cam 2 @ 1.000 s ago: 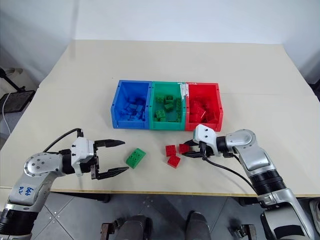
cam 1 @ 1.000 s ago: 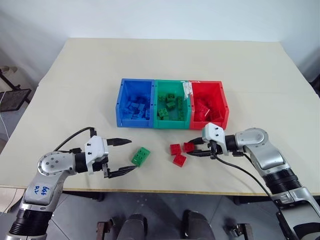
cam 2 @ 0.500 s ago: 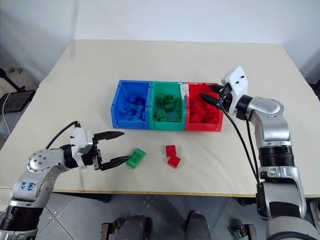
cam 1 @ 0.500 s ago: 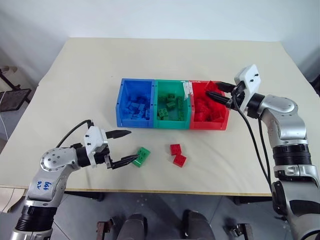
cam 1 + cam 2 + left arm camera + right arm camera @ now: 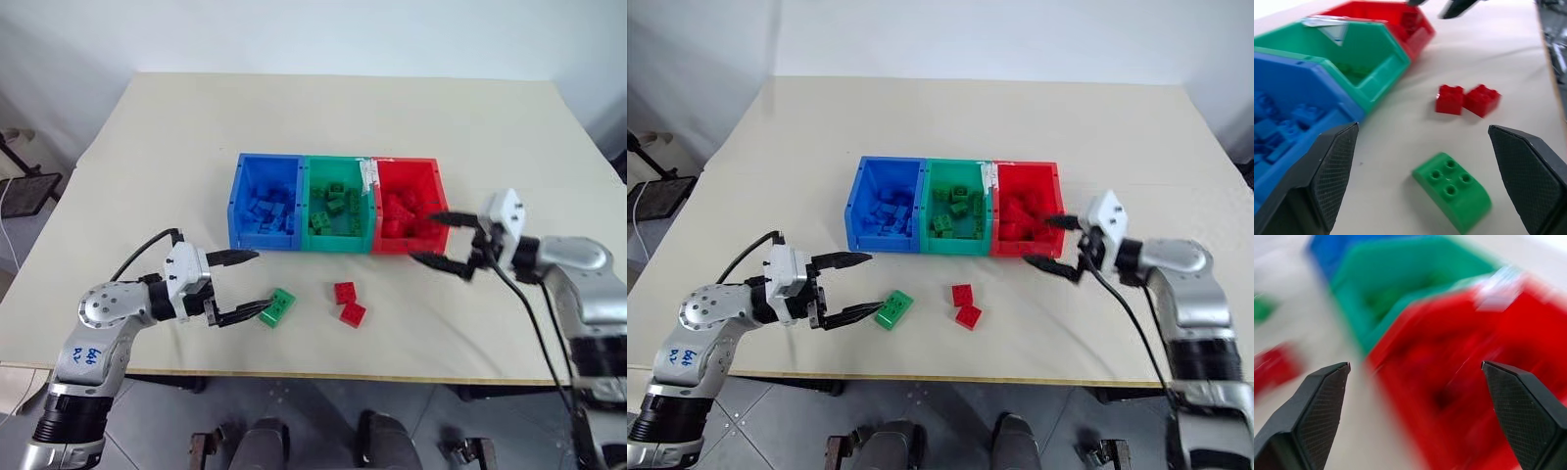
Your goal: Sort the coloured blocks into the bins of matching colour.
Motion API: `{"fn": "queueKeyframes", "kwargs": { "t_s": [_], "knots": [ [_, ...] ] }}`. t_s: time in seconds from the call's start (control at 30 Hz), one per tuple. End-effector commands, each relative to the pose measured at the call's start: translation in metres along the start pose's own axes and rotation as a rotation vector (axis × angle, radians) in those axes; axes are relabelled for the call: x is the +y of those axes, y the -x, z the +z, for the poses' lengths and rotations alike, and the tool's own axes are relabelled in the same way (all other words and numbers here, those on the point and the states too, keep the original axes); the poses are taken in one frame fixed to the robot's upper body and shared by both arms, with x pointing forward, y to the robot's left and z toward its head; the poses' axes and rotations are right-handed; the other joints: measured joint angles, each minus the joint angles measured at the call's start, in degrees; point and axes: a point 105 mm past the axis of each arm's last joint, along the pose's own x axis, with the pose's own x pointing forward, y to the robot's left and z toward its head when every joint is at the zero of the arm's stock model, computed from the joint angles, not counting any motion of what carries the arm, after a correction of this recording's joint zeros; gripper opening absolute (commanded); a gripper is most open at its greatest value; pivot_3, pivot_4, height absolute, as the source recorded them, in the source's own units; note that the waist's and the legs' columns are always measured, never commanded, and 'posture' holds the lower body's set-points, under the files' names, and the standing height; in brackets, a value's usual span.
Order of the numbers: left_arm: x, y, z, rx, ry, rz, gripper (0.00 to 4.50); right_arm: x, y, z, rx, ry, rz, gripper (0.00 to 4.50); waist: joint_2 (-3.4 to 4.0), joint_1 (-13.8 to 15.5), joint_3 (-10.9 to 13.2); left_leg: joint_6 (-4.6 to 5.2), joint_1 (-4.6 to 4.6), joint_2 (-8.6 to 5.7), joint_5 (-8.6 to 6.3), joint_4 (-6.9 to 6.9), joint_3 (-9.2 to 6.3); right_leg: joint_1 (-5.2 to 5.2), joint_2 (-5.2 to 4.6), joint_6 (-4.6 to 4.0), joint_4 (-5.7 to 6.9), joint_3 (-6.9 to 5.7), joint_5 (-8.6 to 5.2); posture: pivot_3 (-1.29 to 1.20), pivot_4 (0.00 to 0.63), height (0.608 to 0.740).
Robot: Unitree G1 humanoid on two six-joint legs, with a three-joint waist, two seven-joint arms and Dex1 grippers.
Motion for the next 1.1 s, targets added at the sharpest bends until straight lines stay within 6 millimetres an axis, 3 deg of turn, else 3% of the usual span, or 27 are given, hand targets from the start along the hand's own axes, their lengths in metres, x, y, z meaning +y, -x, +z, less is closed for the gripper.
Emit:
{"fn": "queueKeyframes", "kwargs": {
  "t_s": [0.03, 0.1, 0.2, 0.27, 0.47, 0.7, 0.8, 1.03, 1.1],
  "knots": [
    [-0.010, 0.000, 0.001, 0.015, -0.044, -0.077, 4.50, 0.016, 0.021, -0.011, 0.105, 0.129, 0.095, 4.48, 0.00, -0.02, 0.00, 0.01, 0.01, 0.00, 0.00, 0.02, 0.05, 0.02, -0.01, 0.00, -0.01, 0.03, 0.00, 0.00, 0.150, 0.740],
    [-0.011, 0.000, 0.000, 0.017, -0.053, -0.091, 4.50, 0.021, 0.025, -0.021, 0.136, 0.129, 0.118, 4.48, 0.00, -0.23, 0.00, 0.01, 0.07, 0.01, 0.00, 0.04, 0.10, 0.04, 0.00, 0.00, -0.02, 0.06, 0.00, 0.00, 0.150, 0.740],
    [-0.013, 0.000, -0.001, 0.014, -0.058, -0.102, 4.50, 0.028, 0.012, -0.016, 0.098, 0.107, 0.137, 4.48, 0.01, -0.47, 0.01, 0.01, 0.14, 0.04, 0.00, 0.04, 0.17, 0.04, 0.00, -0.02, 0.00, 0.09, 0.00, 0.00, 0.150, 0.740],
    [-0.016, 0.001, -0.002, 0.013, -0.041, -0.115, 4.50, 0.041, -0.006, -0.003, 0.042, 0.052, 0.171, 4.48, 0.01, -0.32, 0.01, 0.01, 0.14, 0.06, 0.00, 0.03, 0.16, 0.04, 0.00, -0.02, 0.02, 0.08, 0.00, 0.00, 0.150, 0.740],
    [-0.017, 0.008, -0.005, 0.020, -0.030, -0.092, 4.50, 0.078, -0.057, 0.010, 0.082, -0.065, 0.219, 4.48, 0.00, 0.15, 0.01, -0.01, 0.07, 0.05, -0.01, 0.05, 0.06, 0.03, 0.00, -0.02, 0.01, 0.05, 0.00, 0.00, 0.150, 0.740],
    [-0.020, 0.015, -0.004, 0.021, -0.019, -0.079, 4.50, 0.095, -0.103, 0.003, 0.144, -0.155, 0.171, 4.48, 0.01, 0.69, 0.01, -0.02, 0.03, 0.03, -0.02, 0.09, 0.01, 0.01, 0.00, -0.03, 0.01, 0.04, 0.01, 0.00, 0.150, 0.740],
    [-0.021, 0.017, -0.004, 0.026, -0.017, -0.071, 4.50, 0.096, -0.108, 0.005, 0.136, -0.177, 0.148, 3.90, -0.01, 0.58, -0.01, -0.02, 0.03, 0.04, -0.02, 0.07, 0.01, -0.03, 0.01, -0.04, 0.05, 0.04, 0.00, 0.00, 0.150, 0.740],
    [-0.024, 0.022, 0.001, 0.015, 0.042, -0.058, 4.50, 0.091, -0.097, 0.009, 0.122, -0.173, 0.154, 1.55, -0.01, 0.64, -0.01, -0.01, 0.04, 0.03, -0.03, 0.06, 0.01, -0.03, 0.01, -0.04, 0.05, 0.04, 0.00, 0.00, 0.150, 0.740],
    [-0.019, 0.020, 0.006, -0.020, 0.037, -0.019, 4.50, 0.088, -0.092, 0.021, 0.062, -0.143, 0.172, 1.51, -0.01, 0.70, -0.01, 0.00, 0.03, 0.03, -0.03, 0.06, 0.01, -0.03, 0.01, -0.04, 0.05, 0.04, 0.01, 0.00, 0.150, 0.740]
  ]
}}
